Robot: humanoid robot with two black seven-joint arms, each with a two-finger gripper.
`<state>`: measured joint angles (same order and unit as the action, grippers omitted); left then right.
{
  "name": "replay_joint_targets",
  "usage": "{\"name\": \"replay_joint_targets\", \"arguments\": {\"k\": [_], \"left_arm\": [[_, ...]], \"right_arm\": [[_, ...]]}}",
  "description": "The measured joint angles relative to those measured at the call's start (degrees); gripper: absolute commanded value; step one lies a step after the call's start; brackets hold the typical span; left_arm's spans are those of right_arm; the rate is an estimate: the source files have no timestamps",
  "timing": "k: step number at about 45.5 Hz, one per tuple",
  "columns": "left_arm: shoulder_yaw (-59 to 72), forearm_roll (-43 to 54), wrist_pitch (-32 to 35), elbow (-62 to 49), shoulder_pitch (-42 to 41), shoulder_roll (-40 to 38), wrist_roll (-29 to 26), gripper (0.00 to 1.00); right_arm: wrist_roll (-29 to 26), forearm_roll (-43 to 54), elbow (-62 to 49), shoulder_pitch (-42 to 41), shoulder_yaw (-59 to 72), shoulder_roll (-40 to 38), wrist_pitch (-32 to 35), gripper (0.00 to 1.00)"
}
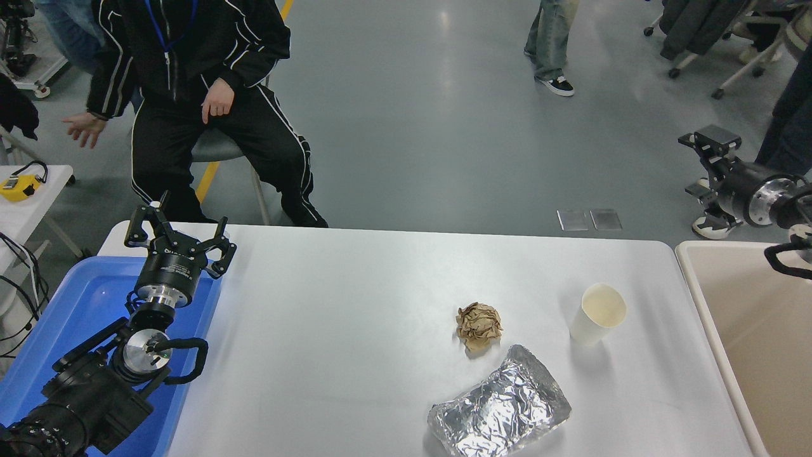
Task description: Dispose of the paper cup in the dustbin
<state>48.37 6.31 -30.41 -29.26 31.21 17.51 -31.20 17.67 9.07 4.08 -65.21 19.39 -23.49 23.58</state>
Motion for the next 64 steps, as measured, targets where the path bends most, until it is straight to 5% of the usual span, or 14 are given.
{"name": "replay_joint_targets", "arguments": {"k": [24, 64], "left_arm": [[0.0, 0.0, 0.0, 0.0, 0.0, 0.0, 0.0, 1.00], [0.0, 0.0, 0.0, 0.0, 0.0, 0.0, 0.0, 1.00]], "right_arm": [[14.3, 21.5, 7.2, -11.3, 19.9, 1.7, 7.2, 0.99], [16.5, 48.4, 21.6, -15.5, 24.2, 1.1, 5.9, 0.99]]}}
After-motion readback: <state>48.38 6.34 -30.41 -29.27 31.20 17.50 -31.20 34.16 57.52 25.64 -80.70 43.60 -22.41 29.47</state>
